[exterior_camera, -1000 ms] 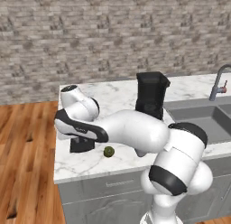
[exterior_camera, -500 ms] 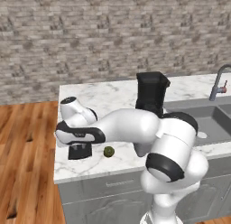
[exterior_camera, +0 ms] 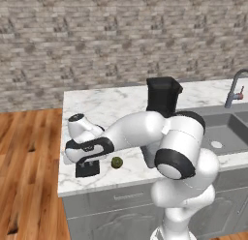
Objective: Open the blender lid, put the kiwi in the blender, close the lid, and start the blender.
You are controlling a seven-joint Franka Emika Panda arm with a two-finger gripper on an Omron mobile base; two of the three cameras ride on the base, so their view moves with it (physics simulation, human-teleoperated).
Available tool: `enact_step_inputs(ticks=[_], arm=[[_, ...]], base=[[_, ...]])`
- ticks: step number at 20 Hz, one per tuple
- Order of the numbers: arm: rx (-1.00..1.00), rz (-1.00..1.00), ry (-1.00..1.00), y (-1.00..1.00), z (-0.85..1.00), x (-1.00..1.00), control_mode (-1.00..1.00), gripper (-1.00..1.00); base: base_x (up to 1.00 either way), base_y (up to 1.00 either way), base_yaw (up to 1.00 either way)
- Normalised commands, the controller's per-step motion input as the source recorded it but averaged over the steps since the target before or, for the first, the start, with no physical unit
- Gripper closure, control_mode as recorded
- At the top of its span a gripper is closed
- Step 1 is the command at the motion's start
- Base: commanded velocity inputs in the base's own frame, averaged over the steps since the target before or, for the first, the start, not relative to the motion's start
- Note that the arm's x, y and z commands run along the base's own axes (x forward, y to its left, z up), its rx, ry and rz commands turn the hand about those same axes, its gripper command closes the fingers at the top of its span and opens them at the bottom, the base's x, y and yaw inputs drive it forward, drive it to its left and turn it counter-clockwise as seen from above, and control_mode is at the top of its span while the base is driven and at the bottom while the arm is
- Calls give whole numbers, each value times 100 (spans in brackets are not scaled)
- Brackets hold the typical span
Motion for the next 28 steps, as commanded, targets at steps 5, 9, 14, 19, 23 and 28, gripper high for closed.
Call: enact_step_inputs(ticks=[5, 9, 14, 19, 23, 28], arm=[[0, -1, 0, 0, -30, 3, -100, 100], [1, -4, -1, 0, -27, 0, -100, 100], [0, -5, -1, 0, -32, 0, -100, -100], [2, -5, -6, -8, -12, -1, -100, -100], [2, 0, -6, -18, 3, -2, -100, -100], [2, -4, -13, -28, 24, -15, -100, -100]], base=[[0, 0, 0], [0, 0, 0], [0, 0, 0], [0, 0, 0], [0, 0, 0], [0, 0, 0]])
